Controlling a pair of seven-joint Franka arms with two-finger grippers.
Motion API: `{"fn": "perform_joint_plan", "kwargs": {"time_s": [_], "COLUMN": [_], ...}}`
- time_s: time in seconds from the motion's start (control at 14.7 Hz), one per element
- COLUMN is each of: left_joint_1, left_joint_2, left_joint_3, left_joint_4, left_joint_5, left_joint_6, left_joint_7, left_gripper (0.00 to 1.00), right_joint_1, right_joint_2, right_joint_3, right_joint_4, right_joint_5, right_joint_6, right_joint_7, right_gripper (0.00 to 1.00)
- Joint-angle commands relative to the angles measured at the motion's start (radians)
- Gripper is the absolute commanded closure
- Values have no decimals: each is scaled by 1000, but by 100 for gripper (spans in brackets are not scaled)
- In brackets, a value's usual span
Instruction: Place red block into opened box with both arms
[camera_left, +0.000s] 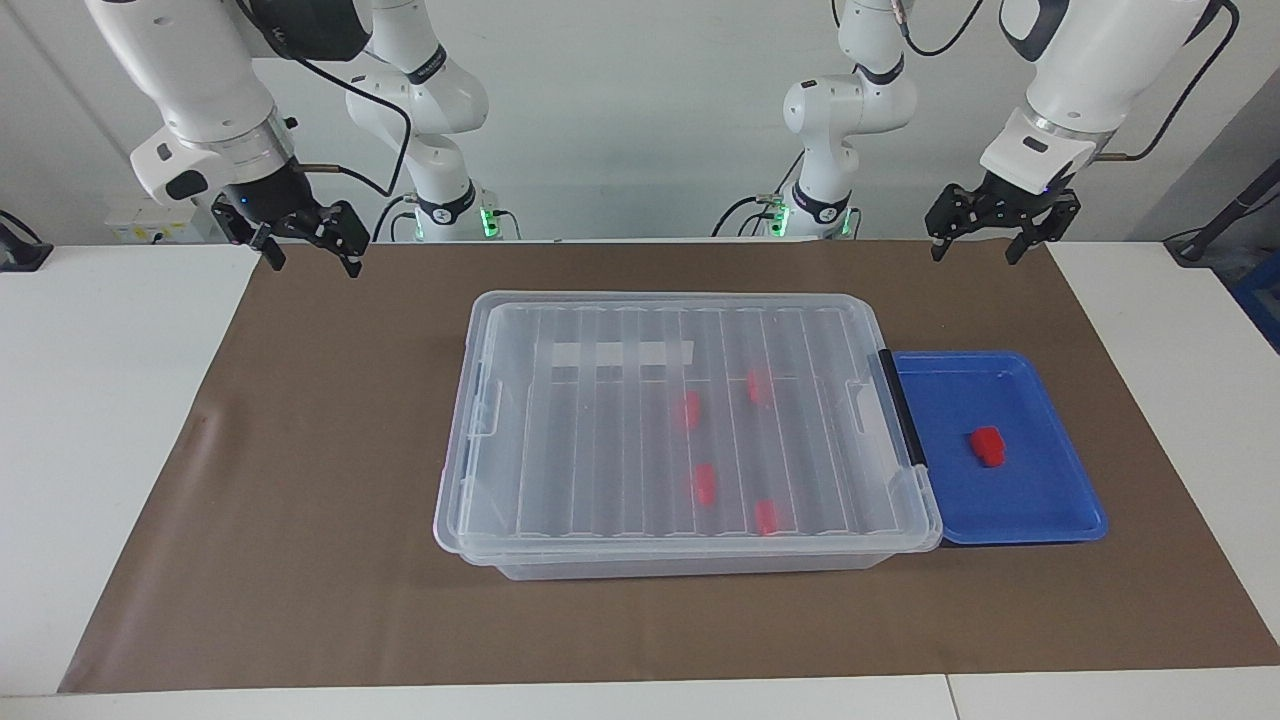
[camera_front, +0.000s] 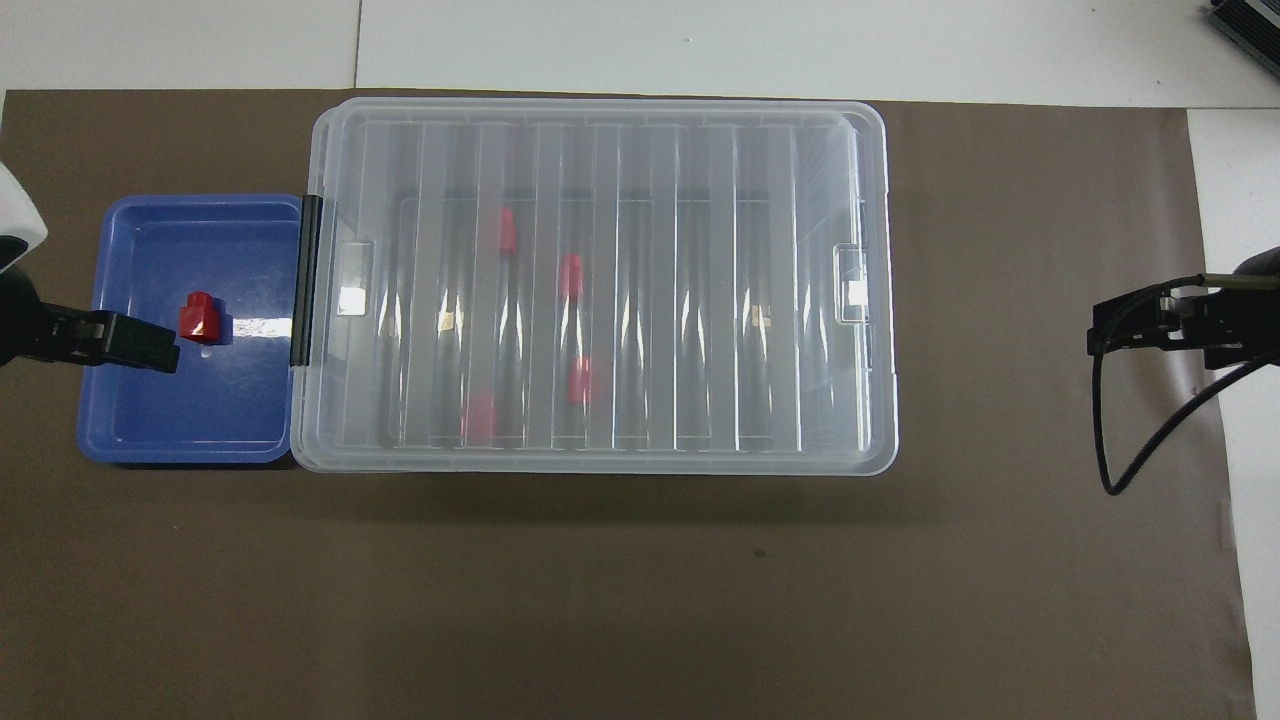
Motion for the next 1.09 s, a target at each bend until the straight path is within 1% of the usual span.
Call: {"fn": "perform_joint_plan", "kwargs": {"time_s": [0.0,0.34,0.48,0.61,0.75,0.82,1.02], "left_joint_1": [0,0,1,0,6,12,14], "left_joint_2": [-13,-13,-13,-13,-13,-13,-14], "left_joint_3": [4,4,4,4,6,6,6], "left_joint_4": [-8,-10,-10,-10,-10,-11,-20], "left_joint_5": [-14,-14,-14,-14,-14,-14,-14], "left_joint_6": [10,10,10,13,13,15,28], "left_joint_7": [-11,-11,-11,-11,-9,-9,-8], "left_gripper": [0,0,0,0,0,0,0], "right_joint_1": [-8,-7,-2,7,45,59,114], "right_joint_2": [-6,-7,-30,-18,-3,16,101], "right_joint_3": [5,5,5,8,10,11,11], "right_joint_4": [-1,-10,-77,-88,-139,-154,-157], "right_joint_5": [11,13,13,20,63,76,83], "right_joint_6": [-13,-3,107,167,288,339,460], "right_joint_7": [2,6,-6,-6,-1,0,6], "right_gripper": [0,0,0,0,0,0,0]}}
